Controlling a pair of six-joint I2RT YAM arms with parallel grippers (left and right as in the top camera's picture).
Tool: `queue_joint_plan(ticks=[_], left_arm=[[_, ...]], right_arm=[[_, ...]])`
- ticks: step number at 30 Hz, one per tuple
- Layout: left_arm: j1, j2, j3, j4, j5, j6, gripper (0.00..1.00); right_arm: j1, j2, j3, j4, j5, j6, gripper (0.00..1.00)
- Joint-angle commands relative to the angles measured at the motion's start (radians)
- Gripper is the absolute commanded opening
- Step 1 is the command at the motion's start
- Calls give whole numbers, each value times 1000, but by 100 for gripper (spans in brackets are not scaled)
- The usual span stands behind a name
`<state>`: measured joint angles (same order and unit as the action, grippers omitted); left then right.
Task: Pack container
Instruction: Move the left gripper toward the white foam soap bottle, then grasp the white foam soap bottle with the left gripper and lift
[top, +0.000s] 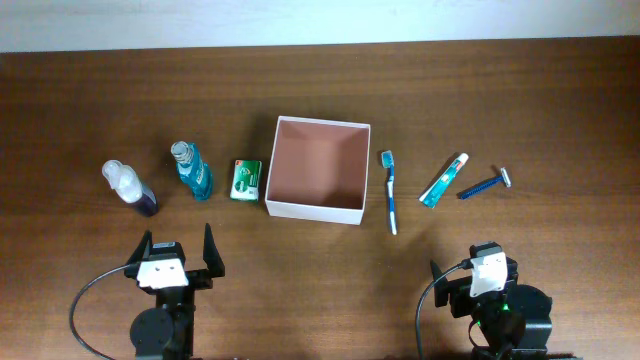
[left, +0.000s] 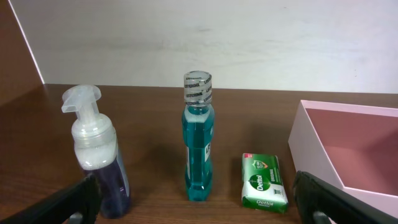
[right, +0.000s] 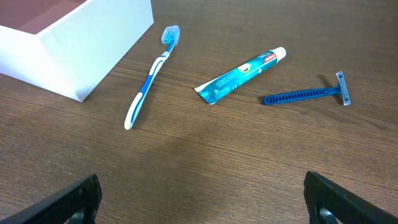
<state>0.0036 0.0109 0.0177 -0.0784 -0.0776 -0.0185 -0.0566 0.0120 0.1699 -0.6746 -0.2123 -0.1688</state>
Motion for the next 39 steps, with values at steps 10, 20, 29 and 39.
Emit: queue_joint_plan(ticks=[10, 20, 29, 39], left_arm=[[6, -5, 48, -69, 112, 11, 99], [6, 214, 412, -275, -142, -124, 99], [23, 777, 925, -417, -208, -9, 100], [241, 1347, 1495, -770, 26, -10, 99]], right_arm=[[-8, -9, -5, 2, -13, -7, 99], [-8, -9, -5, 2, -13, -7, 99], [-8, -9, -5, 2, -13, -7, 99], [-8, -9, -5, 2, -13, -7, 99]])
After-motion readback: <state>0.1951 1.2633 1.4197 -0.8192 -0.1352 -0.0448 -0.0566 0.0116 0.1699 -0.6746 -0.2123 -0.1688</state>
